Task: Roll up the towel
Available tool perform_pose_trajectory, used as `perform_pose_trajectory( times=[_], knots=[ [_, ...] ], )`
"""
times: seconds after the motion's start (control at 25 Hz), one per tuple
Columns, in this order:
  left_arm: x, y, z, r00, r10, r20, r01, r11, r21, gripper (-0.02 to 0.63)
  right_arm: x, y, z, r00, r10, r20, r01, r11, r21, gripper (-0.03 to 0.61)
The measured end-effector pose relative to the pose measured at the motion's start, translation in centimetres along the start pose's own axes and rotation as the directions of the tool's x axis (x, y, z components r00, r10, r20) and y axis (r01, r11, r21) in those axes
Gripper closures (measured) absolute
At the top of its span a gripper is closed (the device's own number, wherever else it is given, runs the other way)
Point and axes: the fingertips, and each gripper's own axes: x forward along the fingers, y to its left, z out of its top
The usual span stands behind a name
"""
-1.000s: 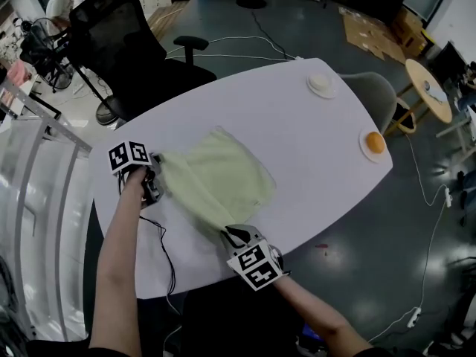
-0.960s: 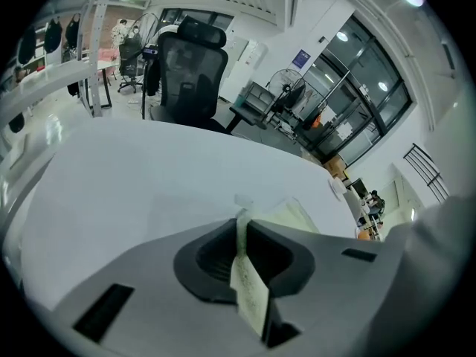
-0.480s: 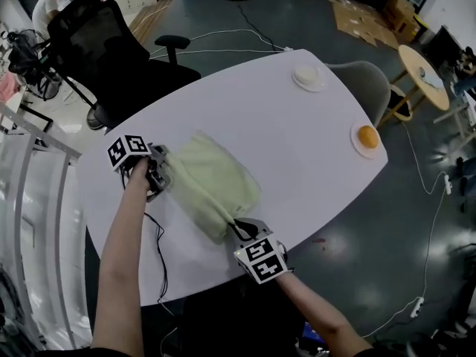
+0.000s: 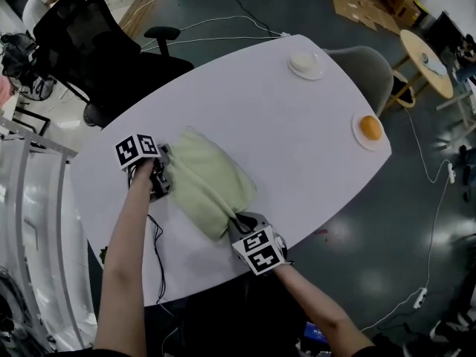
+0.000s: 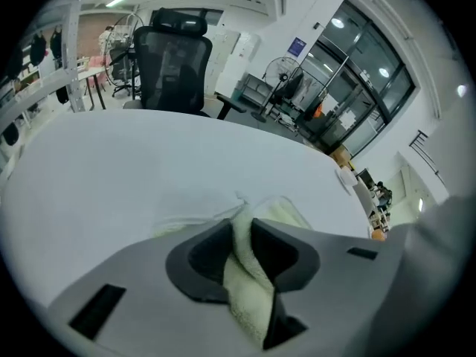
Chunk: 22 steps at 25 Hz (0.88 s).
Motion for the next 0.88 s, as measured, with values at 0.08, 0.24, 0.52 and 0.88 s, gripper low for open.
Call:
perform_pose_trajectory(
  times=[0.08, 0.24, 0.52, 0.88],
  knots=[
    [-0.1, -1.1, 0.1, 0.998, -0.057, 0.002, 0.057, 0.998, 0.005, 0.452, 0.0, -0.1, -0.1, 1.000, -0.001, -0.008, 0.001, 1.000, -0.005, 0.515],
    [-1.5, -2.9, 0.8, 0.992, -0.125, 0.017, 0.124, 0.990, 0.063, 0.317, -0.8, -0.4, 0.1, 0.999, -0.030, -0.020, 0.029, 0.999, -0.035, 0.496],
    [-4.8, -1.2, 3.8, 0.988, -0.126, 0.086, 0.120, 0.990, 0.068, 0.307, -3.6, -0.8, 3.2, 0.992, -0.113, 0.052, 0.120, 0.982, -0.148, 0.401],
    [-6.2, 4.8, 1.1, 0.992, -0.110, 0.068, 0.114, 0.991, -0.064, 0.307, -3.4, 5.4, 3.8, 0.998, -0.043, 0.050, 0.057, 0.943, -0.328, 0.364]
  ],
)
